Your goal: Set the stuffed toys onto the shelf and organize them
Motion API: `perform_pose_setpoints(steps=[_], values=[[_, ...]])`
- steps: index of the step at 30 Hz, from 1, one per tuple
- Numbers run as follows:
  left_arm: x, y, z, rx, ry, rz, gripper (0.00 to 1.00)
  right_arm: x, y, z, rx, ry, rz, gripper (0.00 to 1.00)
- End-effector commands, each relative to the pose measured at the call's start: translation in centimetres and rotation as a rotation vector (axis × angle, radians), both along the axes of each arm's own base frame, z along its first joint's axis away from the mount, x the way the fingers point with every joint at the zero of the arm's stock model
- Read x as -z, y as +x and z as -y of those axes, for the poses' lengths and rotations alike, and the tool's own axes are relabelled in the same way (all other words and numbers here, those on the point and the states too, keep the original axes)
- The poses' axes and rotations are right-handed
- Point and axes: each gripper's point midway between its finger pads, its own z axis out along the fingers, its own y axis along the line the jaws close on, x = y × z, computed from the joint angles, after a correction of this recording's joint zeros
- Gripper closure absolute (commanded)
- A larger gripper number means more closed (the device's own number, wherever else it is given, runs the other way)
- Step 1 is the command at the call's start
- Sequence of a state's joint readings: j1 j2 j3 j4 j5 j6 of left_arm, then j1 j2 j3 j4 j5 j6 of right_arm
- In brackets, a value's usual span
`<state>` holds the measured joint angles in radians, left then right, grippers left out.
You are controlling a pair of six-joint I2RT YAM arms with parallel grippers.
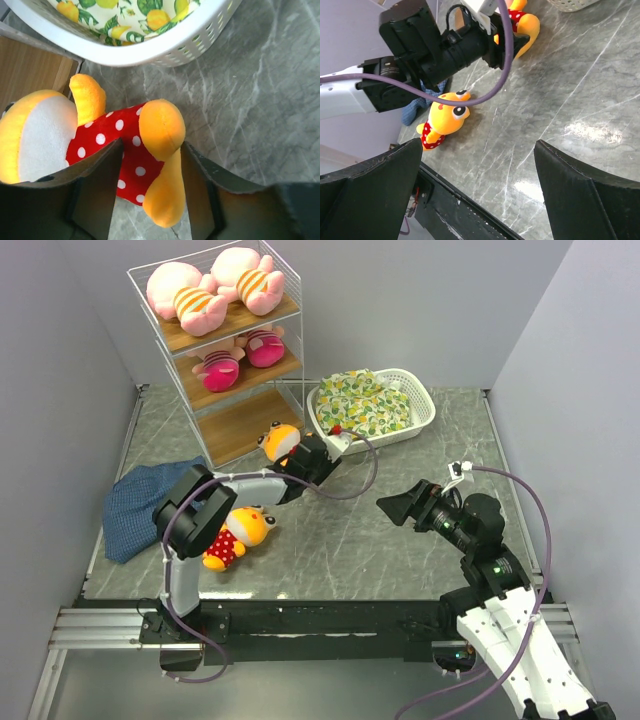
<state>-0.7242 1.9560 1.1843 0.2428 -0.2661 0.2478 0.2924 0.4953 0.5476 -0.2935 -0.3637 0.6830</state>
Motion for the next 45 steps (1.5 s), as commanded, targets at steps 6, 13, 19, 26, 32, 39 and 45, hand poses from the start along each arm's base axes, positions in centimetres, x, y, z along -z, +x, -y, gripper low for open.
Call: perform_pose_setpoints(steps=[6, 13, 19, 26, 32, 39, 45], values=[[-1.1, 0.5, -0.7, -0.034, 0.031, 0.058, 0.9, -0.1, 0.0, -0.3, -0.019, 0.0, 0.014, 0.0], [-5.9, -0.3, -1.6, 0.033, 0.068, 0.14, 0.99, -0.1, -0.1, -0.3, -0.019, 0.007, 0.017, 0.0], [-8.0, 0.0, -2.6, 0.083, 0.181, 0.17, 0.99, -0.2, -0.3, -0.3, -0.023, 0.012, 0.019, 0.0], [-9.0, 2.1, -4.5, 0.111, 0.322, 0.228, 0.99, -0.2, -0.3, -0.2, -0.019, 0.001, 0.021, 0.0], [-9.6, 5.1, -6.4, 0.133, 0.381, 0.248, 0.99, -0.4, -0.2, -0.2, -0.017, -0.002, 0.023, 0.0], [-8.4, 7.5, -7.8, 0.191, 0.452, 0.25, 0.99, -0.1, 0.2, -0.1, -0.009, -0.012, 0.015, 0.0], [-6.7, 8.8, -7.5, 0.244, 0.508, 0.287, 0.99, -0.4, 0.6, -0.3, -0.012, -0.004, 0.015, 0.0]])
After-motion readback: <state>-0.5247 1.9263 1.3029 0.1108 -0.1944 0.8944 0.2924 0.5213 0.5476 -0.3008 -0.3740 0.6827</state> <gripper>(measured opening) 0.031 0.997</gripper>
